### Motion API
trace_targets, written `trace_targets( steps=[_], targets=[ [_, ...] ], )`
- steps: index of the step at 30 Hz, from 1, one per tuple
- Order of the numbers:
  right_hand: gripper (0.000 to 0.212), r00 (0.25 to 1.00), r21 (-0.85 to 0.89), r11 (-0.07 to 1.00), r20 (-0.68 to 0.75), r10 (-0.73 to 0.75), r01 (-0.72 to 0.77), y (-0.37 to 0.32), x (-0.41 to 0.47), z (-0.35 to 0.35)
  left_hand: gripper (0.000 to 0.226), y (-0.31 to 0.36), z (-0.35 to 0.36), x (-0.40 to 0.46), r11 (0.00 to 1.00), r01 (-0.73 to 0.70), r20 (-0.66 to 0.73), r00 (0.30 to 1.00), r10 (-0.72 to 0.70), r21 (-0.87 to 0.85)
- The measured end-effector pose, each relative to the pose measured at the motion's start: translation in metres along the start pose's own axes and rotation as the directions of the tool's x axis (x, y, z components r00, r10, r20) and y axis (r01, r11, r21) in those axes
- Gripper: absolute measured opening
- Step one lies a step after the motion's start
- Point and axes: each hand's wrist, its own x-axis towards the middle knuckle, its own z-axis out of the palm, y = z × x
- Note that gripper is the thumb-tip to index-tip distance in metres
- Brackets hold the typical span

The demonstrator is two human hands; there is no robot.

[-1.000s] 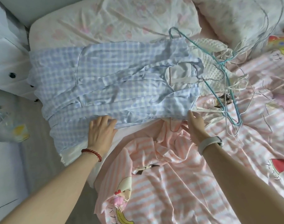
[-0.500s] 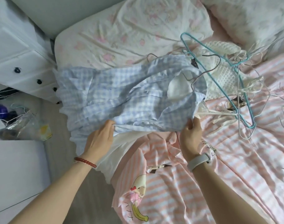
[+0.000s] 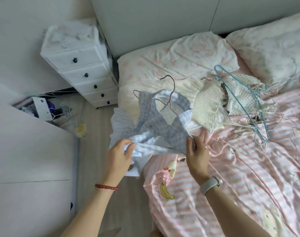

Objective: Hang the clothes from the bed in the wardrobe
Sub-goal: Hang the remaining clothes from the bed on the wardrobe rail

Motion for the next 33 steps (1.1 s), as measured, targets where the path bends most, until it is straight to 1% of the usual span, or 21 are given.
trace_targets(
  steps=[3, 4, 6, 8, 11, 14, 16, 17, 19, 20, 22, 24, 25, 27, 29, 31, 33],
  targets=[
    [0.027, 0.990, 0.013, 0.991, 0.048, -0.132, 0.132, -0.026, -0.045, -0.010, 0.007, 0.000, -0.039, -0.046, 0.990, 0.071, -0.086, 0.993, -0.082, -0.118],
    [0.032, 0.984, 0.005, 0.986, 0.063, -0.169, 0.169, -0.033, -0.063, -0.014, 0.006, -0.002, -0.050, -0.066, 0.988, 0.081, -0.107, 0.990, -0.095, -0.128],
    [0.032, 0.974, -0.011, 0.980, 0.118, -0.195, 0.198, -0.042, -0.101, -0.024, 0.005, -0.006, -0.069, -0.110, 0.987, 0.090, -0.120, 0.987, -0.107, -0.134],
    [0.033, 0.959, -0.030, 0.975, 0.185, -0.213, 0.222, -0.043, -0.140, -0.035, 0.007, -0.010, -0.085, -0.155, 0.982, 0.113, -0.093, 0.987, -0.128, -0.154],
    [0.041, 0.931, -0.102, 0.955, 0.273, -0.241, 0.277, -0.033, -0.197, -0.056, 0.009, -0.017, -0.102, -0.220, 0.972, 0.163, -0.036, 0.985, -0.171, -0.167],
    [0.031, 0.879, -0.196, 0.920, 0.413, -0.238, 0.340, -0.022, -0.237, -0.077, 0.011, -0.022, -0.111, -0.282, 0.970, 0.188, 0.009, 0.982, -0.189, -0.155],
    [0.027, 0.829, -0.255, 0.869, 0.495, -0.261, 0.425, -0.021, -0.256, -0.088, 0.011, -0.025, -0.114, -0.321, 0.964, 0.220, 0.027, 0.975, -0.219, -0.148],
    [0.028, 0.794, -0.262, 0.835, 0.532, -0.294, 0.485, -0.020, -0.264, -0.093, 0.011, -0.026, -0.115, -0.340, 0.960, 0.236, 0.027, 0.972, -0.235, -0.153],
    [0.031, 0.693, -0.249, 0.746, 0.621, -0.366, 0.617, -0.017, -0.275, -0.100, 0.010, -0.027, -0.116, -0.376, 0.955, 0.263, 0.018, 0.965, -0.263, -0.140],
    [0.032, 0.640, -0.253, 0.698, 0.673, -0.371, 0.670, -0.015, -0.279, -0.102, 0.010, -0.027, -0.116, -0.393, 0.954, 0.269, 0.003, 0.963, -0.271, -0.131],
    [0.029, 0.535, -0.260, 0.611, 0.781, -0.321, 0.747, -0.010, -0.286, -0.103, 0.011, -0.027, -0.112, -0.424, 0.936, 0.317, -0.008, 0.947, -0.321, -0.151],
    [0.024, 0.404, -0.201, 0.520, 0.860, -0.311, 0.830, -0.008, -0.295, -0.100, 0.011, -0.026, -0.110, -0.452, 0.891, 0.418, -0.013, 0.904, -0.427, -0.177],
    [0.022, 0.337, -0.153, 0.497, 0.891, -0.304, 0.854, -0.008, -0.302, -0.096, 0.011, -0.026, -0.110, -0.464, 0.866, 0.464, -0.029, 0.878, -0.477, -0.186],
    [0.020, 0.232, -0.055, 0.489, 0.922, -0.310, 0.870, -0.012, -0.319, -0.083, 0.011, -0.026, -0.115, -0.487, 0.818, 0.544, -0.086, 0.820, -0.566, -0.188],
    [0.024, 0.150, 0.030, 0.507, 0.939, -0.310, 0.862, -0.017, -0.341, -0.065, 0.010, -0.027, -0.124, -0.510, 0.770, 0.601, -0.180, 0.750, -0.636, -0.214],
    [0.028, 0.069, 0.113, 0.552, 0.952, -0.298, 0.826, -0.024, -0.368, -0.047, 0.011, -0.030, -0.135, -0.537, 0.705, 0.666, -0.272, 0.651, -0.709, -0.244],
    [0.029, -0.031, 0.213, 0.572, 0.950, -0.312, 0.792, -0.033, -0.402, -0.030, 0.013, -0.032, -0.147, -0.570, 0.635, 0.727, -0.337, 0.548, -0.766, -0.260]
  ],
)
